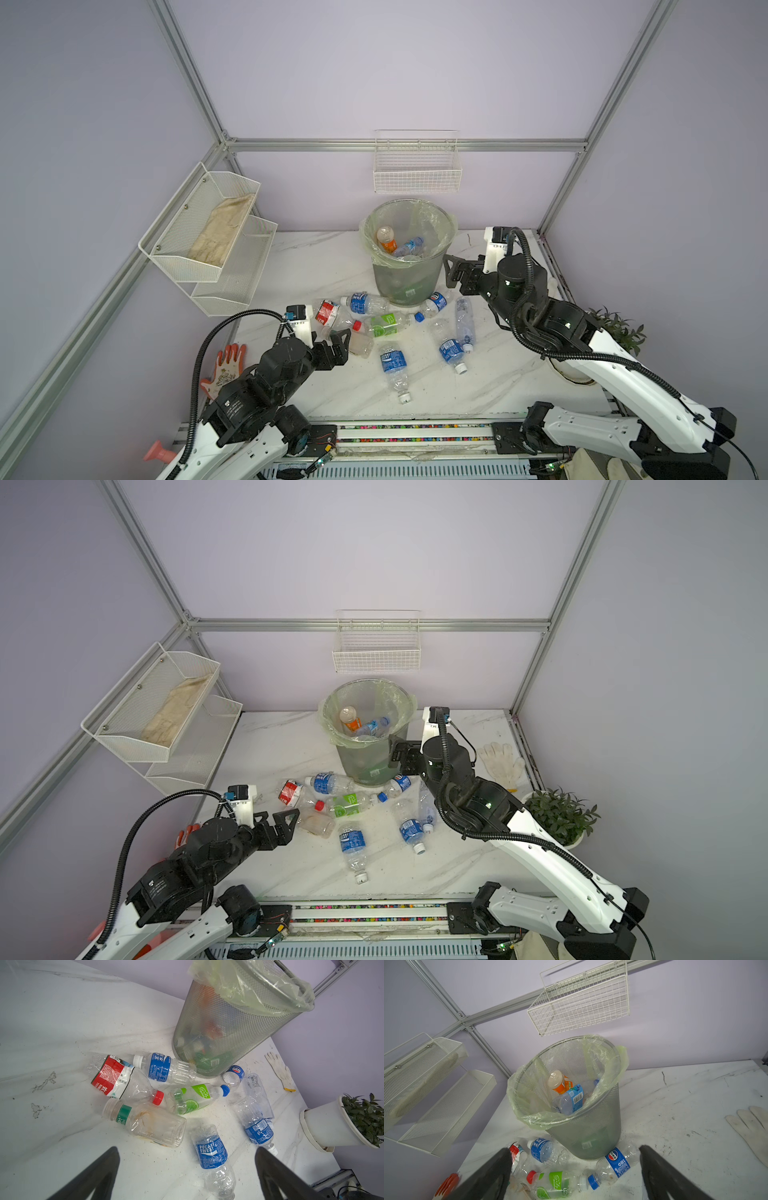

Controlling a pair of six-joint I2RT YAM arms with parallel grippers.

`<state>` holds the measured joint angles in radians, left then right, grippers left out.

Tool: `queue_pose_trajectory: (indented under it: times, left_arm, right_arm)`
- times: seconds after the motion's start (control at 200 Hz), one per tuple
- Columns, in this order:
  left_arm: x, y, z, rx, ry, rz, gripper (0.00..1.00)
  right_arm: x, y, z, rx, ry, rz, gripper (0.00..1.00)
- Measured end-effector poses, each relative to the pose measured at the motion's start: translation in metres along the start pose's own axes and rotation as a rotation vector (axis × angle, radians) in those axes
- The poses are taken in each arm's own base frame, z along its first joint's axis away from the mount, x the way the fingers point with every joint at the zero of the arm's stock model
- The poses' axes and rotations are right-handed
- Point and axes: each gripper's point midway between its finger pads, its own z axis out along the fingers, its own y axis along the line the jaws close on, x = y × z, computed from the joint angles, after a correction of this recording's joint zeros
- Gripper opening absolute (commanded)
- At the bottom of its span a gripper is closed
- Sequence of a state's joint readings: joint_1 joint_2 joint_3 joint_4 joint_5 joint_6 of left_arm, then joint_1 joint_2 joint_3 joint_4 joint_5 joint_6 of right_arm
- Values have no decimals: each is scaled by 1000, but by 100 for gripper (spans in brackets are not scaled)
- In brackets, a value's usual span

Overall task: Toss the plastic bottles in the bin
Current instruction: 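Draw the right gripper back beside the pile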

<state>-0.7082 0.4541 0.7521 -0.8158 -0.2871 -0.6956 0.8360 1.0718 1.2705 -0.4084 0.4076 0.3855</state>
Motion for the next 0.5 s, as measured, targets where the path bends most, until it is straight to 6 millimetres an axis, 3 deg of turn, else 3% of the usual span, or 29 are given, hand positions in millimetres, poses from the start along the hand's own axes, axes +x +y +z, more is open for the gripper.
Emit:
queue_pose_trajectory:
  times: [0.5]
  left_arm:
    - [18,-7,29,-27,108,3,100]
  right_arm:
    - [35,-18,0,41,75,9,97]
